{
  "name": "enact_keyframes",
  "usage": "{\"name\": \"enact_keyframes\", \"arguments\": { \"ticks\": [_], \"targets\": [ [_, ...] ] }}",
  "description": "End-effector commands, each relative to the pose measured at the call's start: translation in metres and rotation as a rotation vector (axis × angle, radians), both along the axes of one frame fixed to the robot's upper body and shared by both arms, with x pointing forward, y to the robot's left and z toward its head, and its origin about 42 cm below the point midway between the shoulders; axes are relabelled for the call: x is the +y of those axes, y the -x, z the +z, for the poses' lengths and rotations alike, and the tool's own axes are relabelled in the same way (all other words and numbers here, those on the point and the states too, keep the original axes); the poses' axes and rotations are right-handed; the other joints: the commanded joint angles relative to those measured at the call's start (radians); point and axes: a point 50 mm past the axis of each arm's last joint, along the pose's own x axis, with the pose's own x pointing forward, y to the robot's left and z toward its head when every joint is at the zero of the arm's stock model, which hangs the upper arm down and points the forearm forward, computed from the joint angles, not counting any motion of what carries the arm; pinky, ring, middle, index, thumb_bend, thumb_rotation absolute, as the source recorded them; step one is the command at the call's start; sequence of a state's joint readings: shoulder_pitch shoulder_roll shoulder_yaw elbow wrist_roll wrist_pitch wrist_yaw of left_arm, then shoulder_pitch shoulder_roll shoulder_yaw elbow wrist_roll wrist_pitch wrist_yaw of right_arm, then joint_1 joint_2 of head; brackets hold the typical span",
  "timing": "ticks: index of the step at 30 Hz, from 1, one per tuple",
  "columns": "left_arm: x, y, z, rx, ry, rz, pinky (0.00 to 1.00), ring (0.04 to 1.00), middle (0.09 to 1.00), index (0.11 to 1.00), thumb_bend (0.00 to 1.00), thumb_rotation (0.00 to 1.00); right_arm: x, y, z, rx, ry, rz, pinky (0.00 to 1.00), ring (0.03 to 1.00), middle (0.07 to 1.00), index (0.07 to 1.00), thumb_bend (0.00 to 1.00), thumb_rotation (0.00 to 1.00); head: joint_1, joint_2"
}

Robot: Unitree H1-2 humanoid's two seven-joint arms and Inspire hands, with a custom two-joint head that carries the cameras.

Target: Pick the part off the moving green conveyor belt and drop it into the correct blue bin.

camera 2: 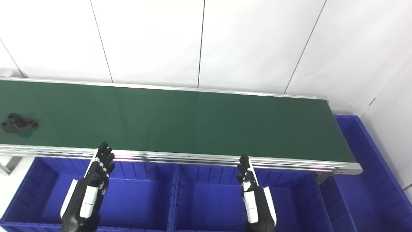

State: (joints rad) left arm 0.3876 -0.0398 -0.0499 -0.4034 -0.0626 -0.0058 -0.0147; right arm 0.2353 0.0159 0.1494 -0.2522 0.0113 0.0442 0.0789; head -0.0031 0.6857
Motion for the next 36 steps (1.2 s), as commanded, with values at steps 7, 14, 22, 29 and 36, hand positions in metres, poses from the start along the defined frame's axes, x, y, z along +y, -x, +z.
{"name": "enact_keyframes", "arguments": {
  "ticks": [7,14,22,29,36],
  "targets": [
    [0.0007,-0.0019,0.0106,-0.051,-0.008,-0.005,1.0,0.993,1.0,1.0,0.73,0.9,0.0007,-0.0033,0.0124,-0.057,0.002,0.002,0.97,1.0,1.0,1.0,0.77,1.0,-0.001,0.0],
    [0.0006,-0.0029,0.0103,-0.05,-0.003,-0.003,1.0,0.987,1.0,1.0,0.74,0.89,0.001,-0.0036,0.0126,-0.059,0.003,0.006,0.97,1.0,1.0,1.0,0.77,1.0,-0.002,-0.001],
    [0.0,-0.0025,0.011,-0.052,-0.005,-0.006,1.0,0.987,1.0,1.0,0.74,0.89,0.0008,-0.003,0.0123,-0.054,-0.003,0.008,0.98,1.0,1.0,1.0,0.76,1.0,-0.002,-0.002],
    [0.0002,-0.0029,0.0113,-0.054,-0.011,-0.003,1.0,0.99,1.0,1.0,0.74,0.89,0.0008,-0.0028,0.0126,-0.046,-0.003,0.011,0.98,1.0,1.0,1.0,0.77,0.99,-0.001,-0.002],
    [0.0006,-0.0025,0.0105,-0.053,-0.014,-0.002,1.0,0.987,1.0,1.0,0.74,0.9,0.0011,-0.003,0.0124,-0.047,-0.004,0.015,0.97,1.0,1.0,1.0,0.76,0.99,-0.001,-0.002]
  ]
}}
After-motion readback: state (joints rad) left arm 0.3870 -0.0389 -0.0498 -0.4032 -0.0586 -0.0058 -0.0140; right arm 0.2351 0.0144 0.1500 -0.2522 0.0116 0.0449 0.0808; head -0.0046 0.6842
